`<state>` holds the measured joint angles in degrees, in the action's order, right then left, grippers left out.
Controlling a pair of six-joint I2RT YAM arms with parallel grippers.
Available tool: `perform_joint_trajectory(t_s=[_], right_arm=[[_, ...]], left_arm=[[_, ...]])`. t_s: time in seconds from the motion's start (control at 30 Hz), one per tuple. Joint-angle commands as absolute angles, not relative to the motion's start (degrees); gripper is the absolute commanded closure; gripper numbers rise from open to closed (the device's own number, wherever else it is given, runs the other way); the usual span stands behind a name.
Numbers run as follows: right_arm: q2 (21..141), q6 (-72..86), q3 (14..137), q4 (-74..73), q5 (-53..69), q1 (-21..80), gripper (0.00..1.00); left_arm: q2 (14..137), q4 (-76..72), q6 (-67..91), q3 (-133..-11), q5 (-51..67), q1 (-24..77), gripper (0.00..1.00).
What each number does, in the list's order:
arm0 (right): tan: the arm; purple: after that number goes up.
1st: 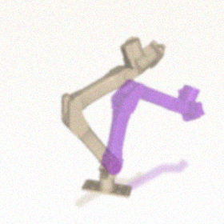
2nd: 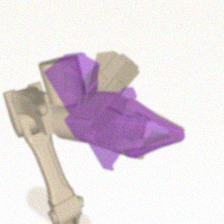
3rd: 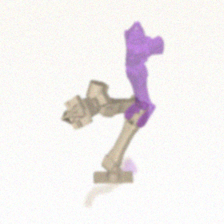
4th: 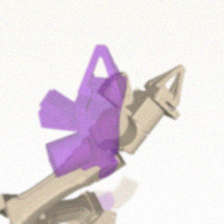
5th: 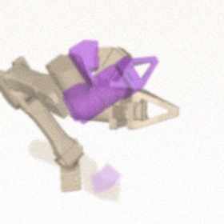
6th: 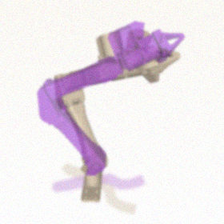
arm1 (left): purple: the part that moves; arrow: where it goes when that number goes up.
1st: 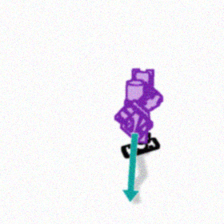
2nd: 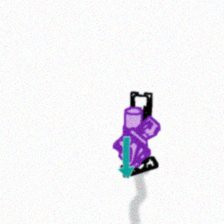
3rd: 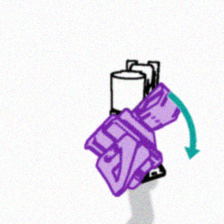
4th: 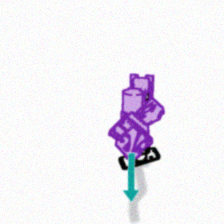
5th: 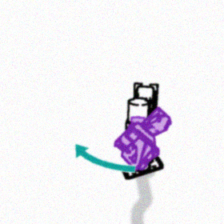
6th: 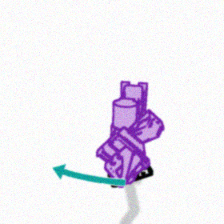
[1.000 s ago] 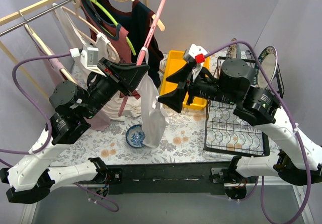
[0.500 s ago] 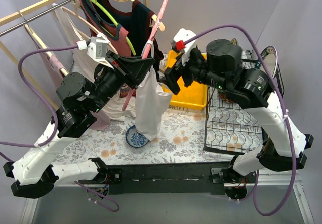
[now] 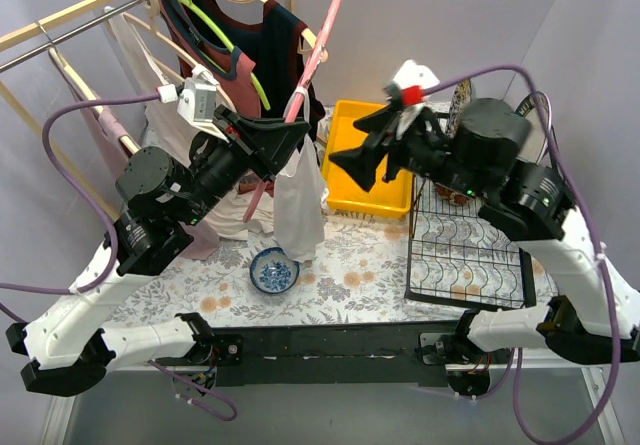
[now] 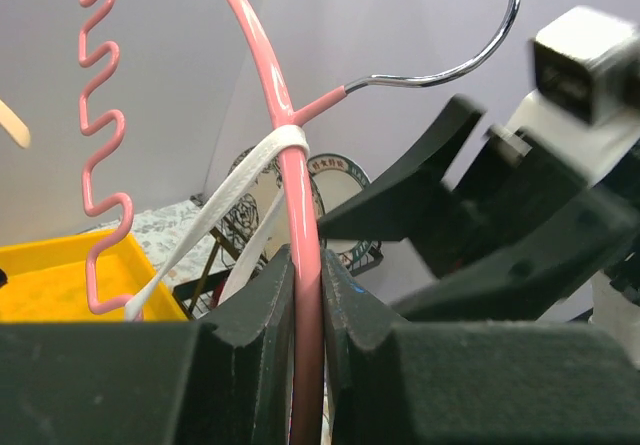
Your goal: Remove the tank top from the hanger
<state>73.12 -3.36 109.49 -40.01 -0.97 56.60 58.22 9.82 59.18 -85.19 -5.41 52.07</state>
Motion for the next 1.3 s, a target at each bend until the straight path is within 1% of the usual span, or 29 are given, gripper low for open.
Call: perform_joint_trajectory(t_s=[0.0, 0.03, 0.13, 0.3, 0.43, 0.5, 0.53, 0.6, 0.63, 0.7, 0.77, 0.8, 0.83, 0.87, 1.2, 1.23, 1.27], right_arm=[[67.2, 3.2, 101.9, -13.9, 0.3, 56.3, 0.29], [65.9, 3.2, 100.6, -7.9, 0.3, 56.4, 0.31], [66.4, 1.9, 99.4, -2.7, 2.3, 56.4, 0.33], [69.2, 0.2, 101.4, 1.1, 5.6, 56.4, 0.35], [71.7, -2.7, 102.6, 1.8, 4.7, 56.5, 0.36], [72.0, -3.6, 101.7, 4.5, 3.8, 56.4, 0.37], [72.1, -4.0, 101.4, 5.5, 3.7, 56.4, 0.4], [72.5, -4.7, 101.7, 7.4, 3.4, 56.3, 0.43], [73.0, -4.7, 102.0, 7.6, 3.1, 56.4, 0.48], [73.2, -5.1, 101.9, 8.4, 2.5, 56.4, 0.52], [73.1, -5.2, 100.6, 9.0, 2.7, 56.4, 0.64], [73.0, -5.4, 100.2, 9.6, 3.5, 56.4, 0.73], [72.9, -5.8, 99.9, 9.5, 3.7, 56.4, 0.9], [72.8, -5.8, 99.3, 9.7, 3.8, 56.4, 0.98], [69.1, -7.8, 95.0, 16.2, 5.6, 56.4, 0.99], [68.9, -7.9, 95.1, 16.0, 5.5, 56.4, 0.99], [68.8, -8.0, 95.2, 16.0, 5.5, 56.4, 0.99]], left_arm=[[55.6, 7.6, 59.3, -83.8, -1.6, 52.0, 1.0], [55.4, 8.0, 59.4, -83.5, -1.6, 52.0, 1.0], [55.0, 8.7, 59.9, -83.0, -1.3, 52.0, 1.0], [55.5, 9.3, 61.4, -83.1, -0.1, 52.0, 1.0], [55.9, 9.2, 63.5, -82.8, 3.2, 52.0, 1.0], [56.0, 9.1, 64.5, -82.6, 4.6, 52.0, 1.0], [56.1, 9.2, 65.0, -82.8, 5.3, 52.0, 1.0], [56.4, 9.8, 65.4, -82.8, 6.3, 52.0, 1.0], [56.4, 9.8, 65.7, -82.7, 6.5, 52.0, 1.0], [56.4, 10.4, 65.8, -82.7, 6.6, 52.0, 1.0], [56.5, 10.7, 65.9, -82.5, 6.6, 52.0, 1.0], [56.5, 11.2, 65.9, -82.5, 6.6, 52.0, 1.0], [56.4, 11.2, 65.9, -82.5, 6.8, 52.0, 1.0], [56.5, 11.2, 66.0, -82.7, 6.9, 52.0, 1.0], [57.6, 15.7, 65.4, -87.4, 8.9, 52.0, 1.0], [57.7, 16.2, 65.2, -87.8, 9.1, 52.0, 0.95], [57.4, 16.4, 65.3, -88.0, 9.2, 52.0, 0.68]])
